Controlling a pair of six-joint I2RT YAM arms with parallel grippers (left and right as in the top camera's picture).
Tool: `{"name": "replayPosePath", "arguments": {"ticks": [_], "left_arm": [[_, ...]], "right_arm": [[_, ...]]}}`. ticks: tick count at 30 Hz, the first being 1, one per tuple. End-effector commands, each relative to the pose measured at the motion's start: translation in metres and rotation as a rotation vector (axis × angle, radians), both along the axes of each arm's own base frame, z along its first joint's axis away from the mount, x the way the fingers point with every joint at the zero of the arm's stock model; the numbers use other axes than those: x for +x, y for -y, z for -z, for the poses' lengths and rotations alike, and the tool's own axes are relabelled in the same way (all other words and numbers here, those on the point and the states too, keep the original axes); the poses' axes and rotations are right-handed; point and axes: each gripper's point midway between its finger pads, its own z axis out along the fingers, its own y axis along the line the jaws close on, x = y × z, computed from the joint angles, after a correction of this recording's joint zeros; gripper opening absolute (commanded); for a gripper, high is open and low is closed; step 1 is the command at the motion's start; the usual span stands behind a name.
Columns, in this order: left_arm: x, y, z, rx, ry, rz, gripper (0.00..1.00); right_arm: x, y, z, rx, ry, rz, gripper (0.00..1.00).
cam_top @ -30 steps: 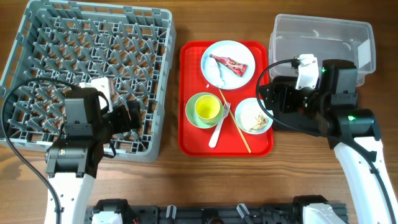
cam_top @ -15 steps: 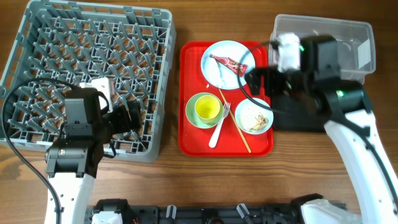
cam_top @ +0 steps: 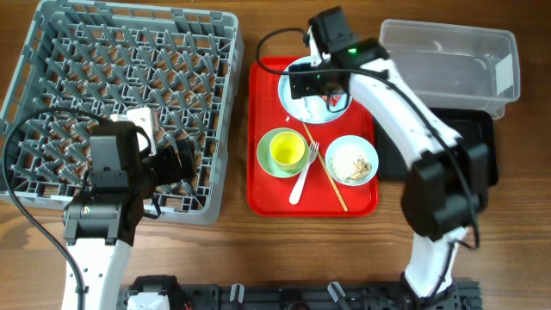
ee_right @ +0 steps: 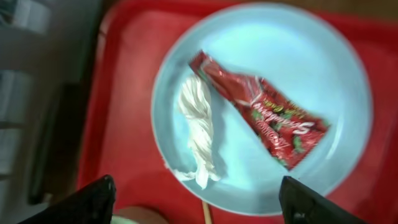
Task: Sort waste into correct bins and load items into the dishwasher rack
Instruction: 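Grasp the red snack wrapper on the white plate with the right gripper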
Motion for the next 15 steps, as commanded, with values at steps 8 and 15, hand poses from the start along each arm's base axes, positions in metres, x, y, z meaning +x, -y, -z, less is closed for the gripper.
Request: {"name": "replayPosePath", "arguments": {"ticks": [8,15], "left_arm": [[0.003,0.002,-0.009,-0.007,0.022,0.016,1.00],[0.003,0.001,-0.009,-0.007,0.022,0.015,1.00]], "right_arm": [[-0.006,-0.015,0.088,0.007,-0.182,0.083,0.62],[-0.016,-0.023,0.108,-0.011,-0.217,0.082,0.20]]}}
